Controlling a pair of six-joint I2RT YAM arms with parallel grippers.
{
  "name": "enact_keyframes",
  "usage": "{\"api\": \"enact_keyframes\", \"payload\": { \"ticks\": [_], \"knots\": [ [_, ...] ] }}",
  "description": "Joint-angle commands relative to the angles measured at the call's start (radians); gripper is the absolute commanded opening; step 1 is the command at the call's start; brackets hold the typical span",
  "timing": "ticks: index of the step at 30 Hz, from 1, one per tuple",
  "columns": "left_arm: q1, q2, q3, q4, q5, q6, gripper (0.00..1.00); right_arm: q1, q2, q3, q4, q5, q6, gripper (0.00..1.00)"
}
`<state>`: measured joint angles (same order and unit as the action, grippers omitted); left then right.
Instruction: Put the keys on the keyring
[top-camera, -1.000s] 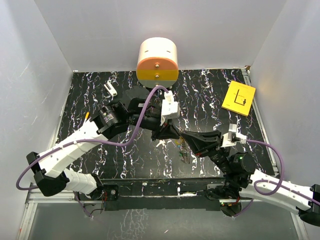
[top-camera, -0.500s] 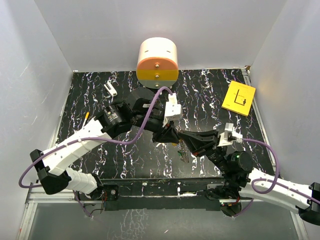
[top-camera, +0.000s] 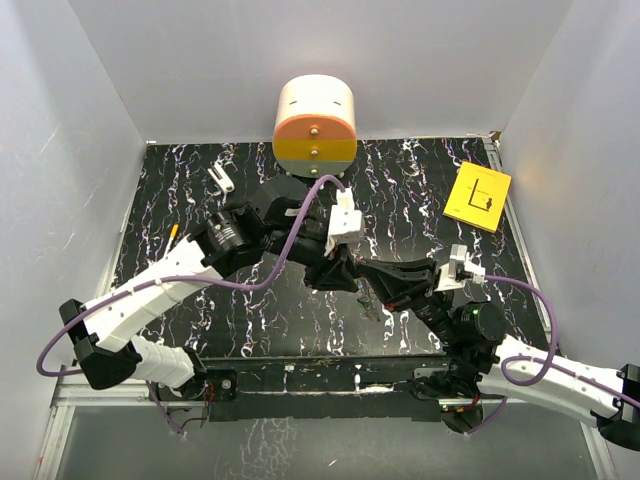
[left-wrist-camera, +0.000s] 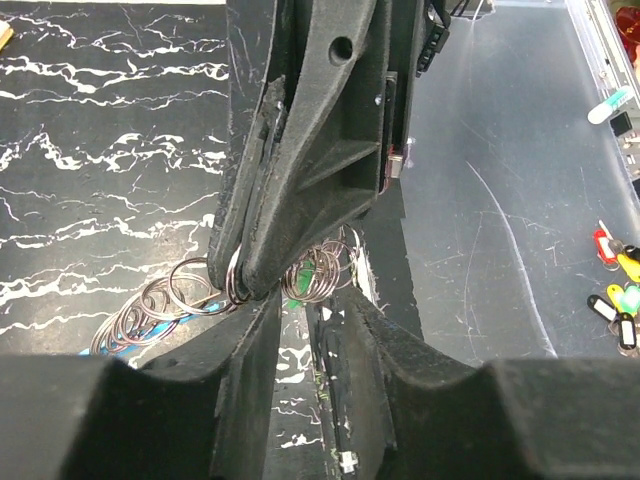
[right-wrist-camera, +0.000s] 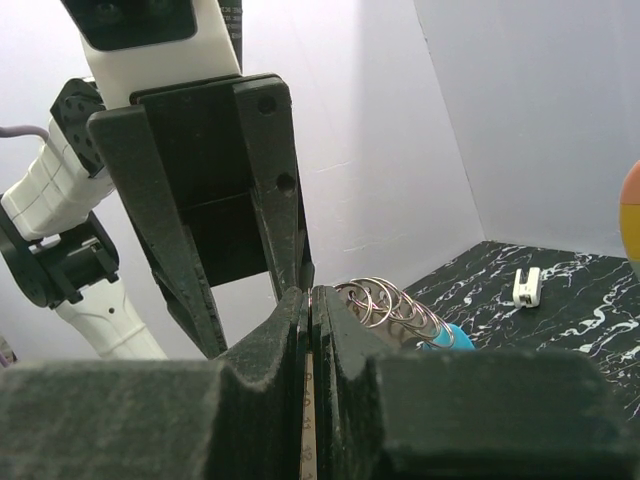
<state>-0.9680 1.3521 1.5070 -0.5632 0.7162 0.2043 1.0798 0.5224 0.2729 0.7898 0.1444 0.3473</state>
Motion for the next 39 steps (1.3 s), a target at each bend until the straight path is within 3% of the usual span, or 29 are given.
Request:
{"api": "enact_keyframes", "payload": {
  "ticks": [1, 10, 16, 26, 39],
  "knots": [
    [0.005, -0.06, -0.022, 0.072, -0.019, 0.029, 0.35, 0.011, -0.039, 0.014, 0.076, -0.063, 0.043, 0.08],
    [0.021, -0.13, -0.187, 0.13, -0.096, 0.043, 0.46, 0.011, -0.186, -0.06, -0.023, -0.039, 0.096, 0.08],
    [0.028, -0.104, -0.19, 0.175, -0.056, 0.006, 0.47, 0.011, -0.204, -0.095, -0.043, -0.038, 0.116, 0.08],
    [0.029, -0.059, -0.156, 0.166, 0.059, -0.041, 0.39, 0.011, -0.122, -0.105, 0.048, -0.031, 0.1, 0.08],
    [0.032, -0.022, -0.148, 0.203, 0.083, -0.061, 0.33, 0.011, -0.086, -0.12, 0.099, -0.04, 0.097, 0.08]
  ]
}}
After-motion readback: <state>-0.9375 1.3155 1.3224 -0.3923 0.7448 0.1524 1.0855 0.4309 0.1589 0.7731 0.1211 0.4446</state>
